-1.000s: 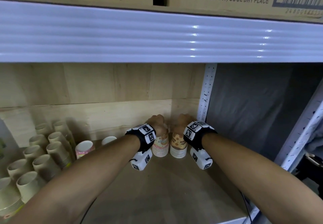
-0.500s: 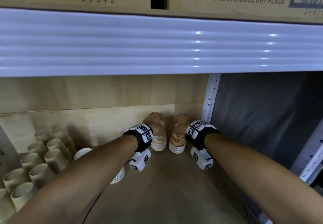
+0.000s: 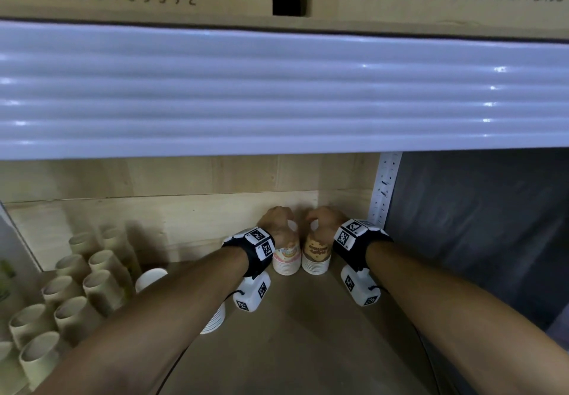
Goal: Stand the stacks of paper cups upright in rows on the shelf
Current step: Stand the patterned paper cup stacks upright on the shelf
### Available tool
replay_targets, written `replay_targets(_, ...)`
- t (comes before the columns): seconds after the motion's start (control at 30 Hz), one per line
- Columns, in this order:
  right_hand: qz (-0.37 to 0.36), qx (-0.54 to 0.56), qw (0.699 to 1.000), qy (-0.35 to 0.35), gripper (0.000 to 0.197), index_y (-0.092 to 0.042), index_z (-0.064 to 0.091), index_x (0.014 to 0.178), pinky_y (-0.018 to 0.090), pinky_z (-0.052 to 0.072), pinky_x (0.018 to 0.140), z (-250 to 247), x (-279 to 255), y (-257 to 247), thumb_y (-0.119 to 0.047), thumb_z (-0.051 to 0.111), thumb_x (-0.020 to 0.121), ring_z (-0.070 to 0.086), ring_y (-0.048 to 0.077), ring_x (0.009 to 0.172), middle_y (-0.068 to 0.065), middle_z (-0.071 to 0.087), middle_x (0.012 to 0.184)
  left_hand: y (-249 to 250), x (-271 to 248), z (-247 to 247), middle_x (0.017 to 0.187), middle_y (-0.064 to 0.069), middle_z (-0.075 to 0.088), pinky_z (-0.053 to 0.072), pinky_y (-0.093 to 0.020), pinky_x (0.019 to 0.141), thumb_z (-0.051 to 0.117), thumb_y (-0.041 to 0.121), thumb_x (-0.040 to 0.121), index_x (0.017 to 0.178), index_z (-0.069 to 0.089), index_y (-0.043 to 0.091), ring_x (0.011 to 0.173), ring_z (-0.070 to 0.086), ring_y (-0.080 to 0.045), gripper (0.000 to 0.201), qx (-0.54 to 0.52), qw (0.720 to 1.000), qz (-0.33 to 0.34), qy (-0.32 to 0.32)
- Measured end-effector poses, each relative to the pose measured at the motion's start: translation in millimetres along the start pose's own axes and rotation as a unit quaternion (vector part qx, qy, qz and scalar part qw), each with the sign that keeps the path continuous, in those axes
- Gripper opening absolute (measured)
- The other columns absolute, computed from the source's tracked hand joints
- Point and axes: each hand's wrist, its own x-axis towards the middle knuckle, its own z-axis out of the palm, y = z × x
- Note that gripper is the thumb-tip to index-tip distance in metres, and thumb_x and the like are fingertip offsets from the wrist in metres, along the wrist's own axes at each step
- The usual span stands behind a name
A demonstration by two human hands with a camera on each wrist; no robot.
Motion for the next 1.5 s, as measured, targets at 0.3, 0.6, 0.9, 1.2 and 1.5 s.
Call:
replay_targets(0.3,-0.017,0.006,1.0,0.001,0.026,-0.006,0.07,0.112,0.035,0.049,0.094,0.7,5.2,-0.2,-0.013,0.058,0.091,0.063,0.028,0.108,0.012,0.067,0.116,3.4,-0.5,0.8,0.104,-0.007,0.065,0.046,-0.029,0.065,0.064,0.024,0.077,0.088,0.062,0.019,0.093,0.064,-0.027,0.013,-0.026,1.0,-0.015,0.01)
replay_targets(0.6,0.004,0.01,1.0,0.013,0.028,-0.013,0.066,0.119,0.029,0.047,0.092,3.4,6.9,0.5,-0.015,0.055,0.094,0.061,0.024,0.112,0.006,0.065,0.122,5.3,-6.2,-2.5,0.107,-0.008,0.066,0.048,-0.03,0.069,0.062,0.022,0.08,0.093,0.064,0.015,0.097,0.063,-0.028,0.015,-0.035,0.999,-0.003,0.01)
replay_targets(0.9,0.016,0.003,1.0,0.021,0.046,-0.022,0.06,0.119,0.043,0.052,0.094,3.5,10.9,-7.8,-0.027,0.055,0.074,0.062,0.028,0.11,0.006,0.064,0.12,3.5,-24.7,-48.2,0.144,-0.003,0.045,0.042,-0.029,0.099,0.068,0.029,0.086,0.134,0.055,0.018,0.129,0.048,-0.022,0.051,-0.04,0.999,-0.005,0.025)
replay_targets(1.2,-0.019,0.014,0.999,0.039,0.045,-0.02,0.059,0.12,0.033,0.047,0.096,-13.2,2.8,-83.8,-0.027,0.066,0.076,0.054,0.025,0.115,0.005,0.049,0.126,-13.1,-82.3,-131.3,0.145,-0.007,0.043,0.042,-0.033,0.102,0.061,0.033,0.094,0.134,0.056,0.008,0.129,0.047,-0.026,0.048,0.101,0.993,-0.051,-0.014)
replay_targets(1.5,-0.094,0.008,0.995,-0.024,0.044,-0.027,0.061,0.121,0.028,0.045,0.087,7.6,-7.1,-179.3,-0.043,0.067,0.08,0.058,0.021,0.111,0.002,0.058,0.127,-79.0,-141.8,-158.4,0.131,-0.003,0.05,0.045,-0.025,0.083,0.071,0.015,0.085,0.128,0.059,0.012,0.112,0.053,-0.023,0.045,0.087,0.983,-0.158,-0.026)
